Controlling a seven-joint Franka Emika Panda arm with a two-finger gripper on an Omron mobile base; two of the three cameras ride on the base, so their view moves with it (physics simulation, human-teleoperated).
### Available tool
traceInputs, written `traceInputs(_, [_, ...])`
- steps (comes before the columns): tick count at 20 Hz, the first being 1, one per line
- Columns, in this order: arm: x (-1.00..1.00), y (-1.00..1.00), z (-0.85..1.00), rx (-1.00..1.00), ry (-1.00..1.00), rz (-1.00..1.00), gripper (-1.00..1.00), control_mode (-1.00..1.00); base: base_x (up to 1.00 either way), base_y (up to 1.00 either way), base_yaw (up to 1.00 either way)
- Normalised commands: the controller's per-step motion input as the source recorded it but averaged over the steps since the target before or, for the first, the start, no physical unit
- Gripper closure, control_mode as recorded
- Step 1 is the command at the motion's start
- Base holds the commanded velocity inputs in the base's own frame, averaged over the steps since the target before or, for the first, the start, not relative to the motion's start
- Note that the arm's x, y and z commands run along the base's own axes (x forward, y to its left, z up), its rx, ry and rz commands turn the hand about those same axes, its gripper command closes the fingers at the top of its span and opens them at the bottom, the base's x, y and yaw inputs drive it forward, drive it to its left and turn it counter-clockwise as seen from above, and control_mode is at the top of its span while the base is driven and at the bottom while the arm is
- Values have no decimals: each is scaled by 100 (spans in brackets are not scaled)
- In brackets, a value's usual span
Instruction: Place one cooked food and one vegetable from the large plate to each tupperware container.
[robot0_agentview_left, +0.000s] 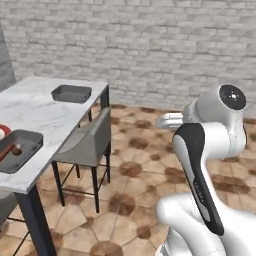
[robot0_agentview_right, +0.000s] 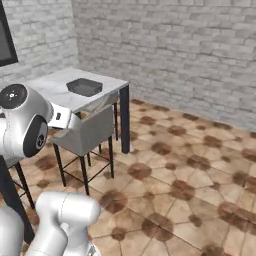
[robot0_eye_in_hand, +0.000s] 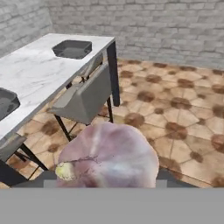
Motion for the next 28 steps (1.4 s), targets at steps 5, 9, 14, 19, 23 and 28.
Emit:
traceInputs(5, [0,0,0,0,0,0,100,100,100,-100,44])
traceInputs(9, [0,0,0,0,0,0,100,100,100,-99,46])
traceInputs(14, [0,0,0,0,0,0,100,100,100,-88,50])
traceInputs(19, [0,0,0,0,0,0,100,100,100,-87,50])
traceInputs(23, [0,0,0,0,0,0,100,100,100,-88,49])
traceInputs(28, [0,0,0,0,0,0,100,100,100,-58,51])
